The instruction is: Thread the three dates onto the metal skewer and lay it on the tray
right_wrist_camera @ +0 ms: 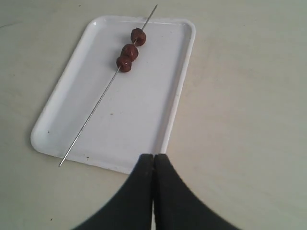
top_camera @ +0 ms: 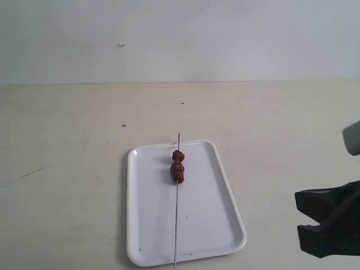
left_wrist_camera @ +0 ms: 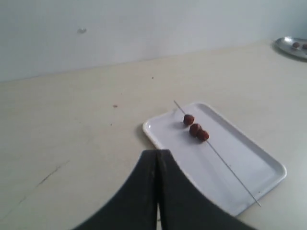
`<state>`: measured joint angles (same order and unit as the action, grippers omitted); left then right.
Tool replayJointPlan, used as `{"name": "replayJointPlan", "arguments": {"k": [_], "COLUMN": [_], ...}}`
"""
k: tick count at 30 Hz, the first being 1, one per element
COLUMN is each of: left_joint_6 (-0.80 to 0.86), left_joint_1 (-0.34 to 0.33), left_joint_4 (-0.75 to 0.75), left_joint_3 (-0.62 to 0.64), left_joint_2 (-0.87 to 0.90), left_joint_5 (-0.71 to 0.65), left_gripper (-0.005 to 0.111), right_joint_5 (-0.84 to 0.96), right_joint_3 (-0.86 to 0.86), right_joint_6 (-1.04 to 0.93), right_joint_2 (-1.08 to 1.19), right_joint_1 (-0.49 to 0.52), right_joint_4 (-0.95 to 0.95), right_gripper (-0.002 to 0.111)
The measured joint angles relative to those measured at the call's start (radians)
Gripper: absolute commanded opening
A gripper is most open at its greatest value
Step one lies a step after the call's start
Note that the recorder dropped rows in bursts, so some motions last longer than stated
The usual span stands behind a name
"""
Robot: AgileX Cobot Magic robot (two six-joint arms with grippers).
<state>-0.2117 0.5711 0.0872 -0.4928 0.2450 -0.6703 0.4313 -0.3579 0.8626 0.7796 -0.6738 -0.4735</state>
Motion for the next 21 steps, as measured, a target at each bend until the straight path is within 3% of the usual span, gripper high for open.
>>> {"name": "replayJointPlan", "arguments": {"k": [6,21], "left_joint_6": [-0.019,-0.024], "left_joint_1": [0.000,0.000], "left_joint_4": [0.017,0.017], "left_joint_3": [0.110,0.117], "left_joint_2": [-0.002,-0.002], "left_joint_5": [0.093,0.107], "left_gripper": [0.000,0.000], "right_joint_5": [-0.009,-0.011], "right_joint_3": [0.016,0.016], "right_joint_6": [0.002,0.004], "right_joint_2": [-0.057,-0.061], "right_joint_1": [0.000,0.000], "right_joint_4": [-0.006,-0.008], "right_gripper": [0.000,0.000]}}
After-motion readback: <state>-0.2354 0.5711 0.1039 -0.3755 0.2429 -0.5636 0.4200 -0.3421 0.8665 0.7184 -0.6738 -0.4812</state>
